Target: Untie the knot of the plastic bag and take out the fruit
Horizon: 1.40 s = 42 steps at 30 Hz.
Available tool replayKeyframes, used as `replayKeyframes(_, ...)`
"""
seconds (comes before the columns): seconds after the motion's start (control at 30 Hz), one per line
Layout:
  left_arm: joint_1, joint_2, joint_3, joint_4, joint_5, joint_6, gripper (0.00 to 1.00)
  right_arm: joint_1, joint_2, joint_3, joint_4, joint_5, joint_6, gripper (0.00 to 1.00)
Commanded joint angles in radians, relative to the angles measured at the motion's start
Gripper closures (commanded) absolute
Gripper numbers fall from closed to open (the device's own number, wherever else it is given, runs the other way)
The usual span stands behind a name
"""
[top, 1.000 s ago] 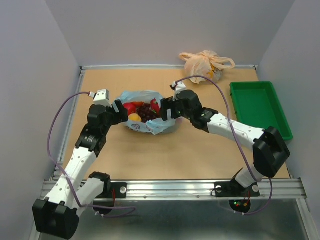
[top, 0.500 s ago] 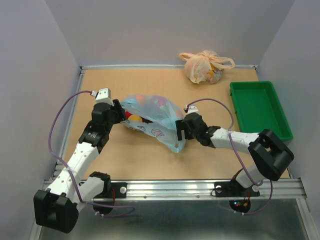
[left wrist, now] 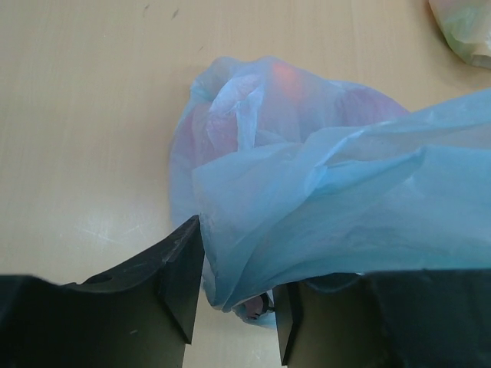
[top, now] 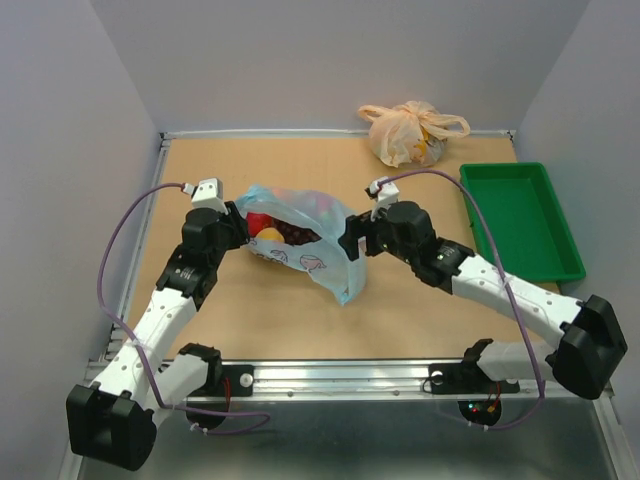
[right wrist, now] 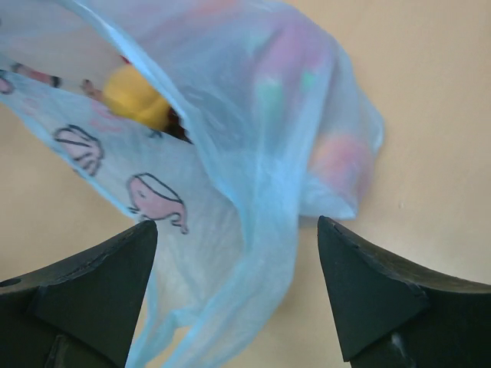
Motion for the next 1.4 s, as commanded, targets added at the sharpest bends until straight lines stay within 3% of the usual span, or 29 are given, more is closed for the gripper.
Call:
replayKeyframes(0.0, -0.004, -0.035, -0.018, 0.039, 0.01, 0.03, 0.53, 0.041, 0.039, 0.155, -0.011, -0.134, -0.104, 0.13)
replayKeyframes(0.17, -0.004, -0.038, -0.018, 0.038, 0.008, 0.035, 0.52, 0.114, 0.166, 0.28, -0.032, -0.191, -0.181, 0.2)
replayKeyframes(0.3, -0.002, -0.036, -0.017, 0.038, 0.01, 0.043, 0.55, 0.153, 0.284, 0.361, -0.028, -0.231, -0.185, 0.34)
replayKeyframes(0.5, -0.004, -0.032, -0.02, 0.059, 0.026, 0.044, 0.6, 0.16, 0.484, 0.475, -0.003, -0.208, -0.225, 0.45)
replayKeyframes(0.57, -0.004, -0.03, -0.02, 0.059, 0.033, 0.043, 0.61, 0.159, 0.548, 0.505, 0.023, -0.147, -0.231, 0.51)
replayKeyframes(0.7, -0.002, -0.027, -0.021, 0.057, 0.039, 0.043, 0.61, 0.159, 0.608, 0.512, 0.101, 0.017, -0.219, 0.72)
replayKeyframes(0.8, -0.004, -0.025, -0.021, 0.056, 0.04, 0.041, 0.62, 0.16, 0.645, 0.503, 0.118, 0.008, -0.233, 0.74)
replayKeyframes(0.87, -0.004, -0.021, -0.02, 0.057, 0.04, 0.04, 0.63, 0.165, 0.66, 0.463, 0.118, -0.091, -0.218, 0.74)
replayKeyframes(0.93, -0.004, -0.013, -0.017, 0.056, 0.042, 0.04, 0.64, 0.224, 0.656, 0.408, 0.124, -0.177, -0.217, 0.74)
replayKeyframes(1.07, -0.004, 0.002, -0.012, 0.056, 0.053, 0.037, 0.64, 0.291, 0.662, 0.358, 0.123, -0.207, -0.233, 0.72)
replayKeyframes(1.17, -0.004, 0.005, -0.014, 0.054, 0.056, 0.038, 0.64, 0.294, 0.65, 0.349, 0.123, -0.136, -0.233, 0.71)
replayKeyframes(1.23, -0.004, 0.002, -0.017, 0.053, 0.051, 0.038, 0.64, 0.289, 0.637, 0.357, 0.12, -0.004, -0.269, 0.67)
replayKeyframes(1.37, -0.002, 0.001, -0.018, 0.051, 0.043, 0.038, 0.64, 0.262, 0.602, 0.392, 0.123, 0.073, -0.305, 0.62)
